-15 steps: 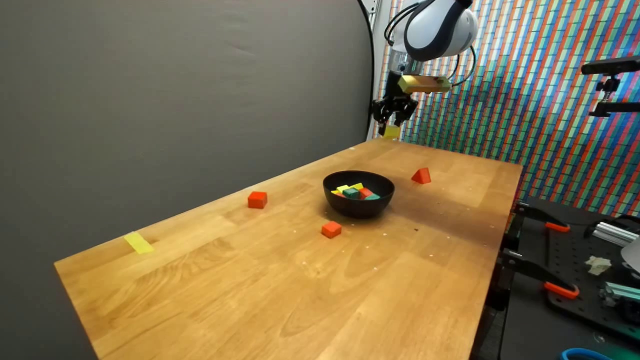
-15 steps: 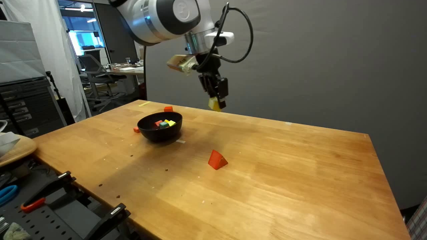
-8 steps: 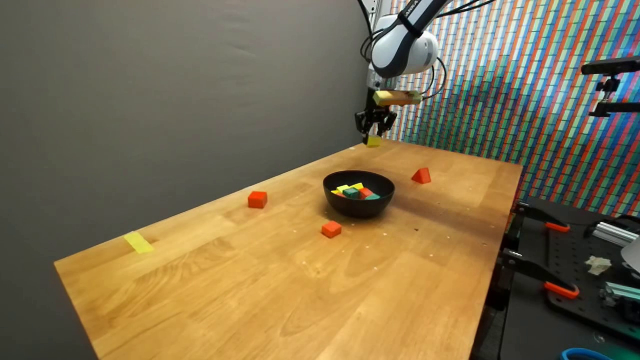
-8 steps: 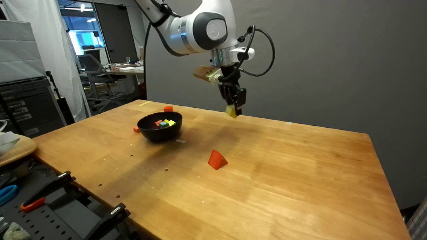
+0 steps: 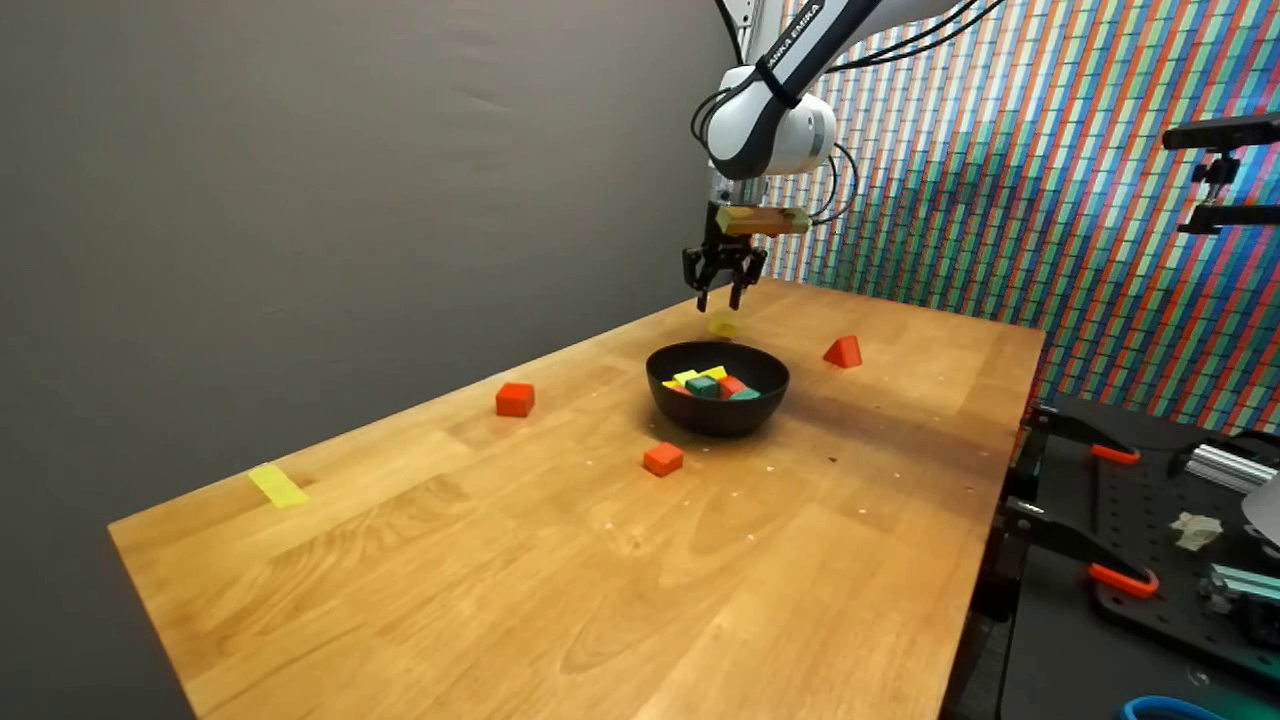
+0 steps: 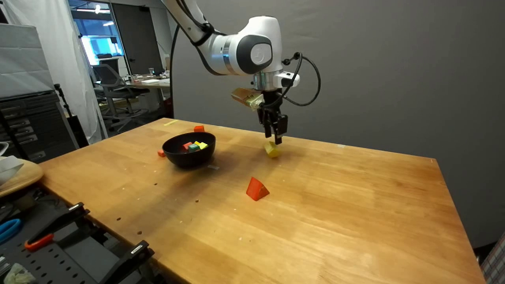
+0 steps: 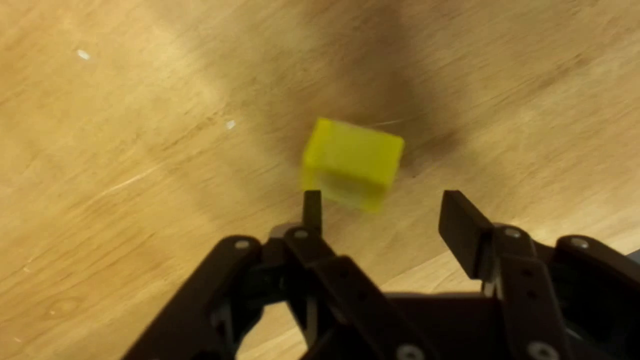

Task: Remove all the contents from the black bowl.

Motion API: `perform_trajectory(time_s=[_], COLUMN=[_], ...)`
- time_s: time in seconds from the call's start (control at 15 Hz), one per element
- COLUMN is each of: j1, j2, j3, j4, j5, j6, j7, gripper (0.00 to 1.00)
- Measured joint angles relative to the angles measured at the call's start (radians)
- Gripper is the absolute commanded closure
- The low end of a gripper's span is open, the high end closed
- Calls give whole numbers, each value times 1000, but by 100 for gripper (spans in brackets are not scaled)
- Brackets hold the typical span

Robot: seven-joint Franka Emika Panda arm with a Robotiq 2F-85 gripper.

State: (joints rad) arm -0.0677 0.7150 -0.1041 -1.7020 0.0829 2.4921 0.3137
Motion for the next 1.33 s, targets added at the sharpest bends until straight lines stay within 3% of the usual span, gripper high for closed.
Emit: perform_trajectory(time_s=[0.4,0.87,1.33], j1=[50,121,126], j2=[-55,-142,-89], j3=[23,98,162], j4=[-1,-25,-33], j5=[-17,-78,-64], j6=[-91,-338,-368], j7=[-39,-207,-367], gripper=[0,0,0])
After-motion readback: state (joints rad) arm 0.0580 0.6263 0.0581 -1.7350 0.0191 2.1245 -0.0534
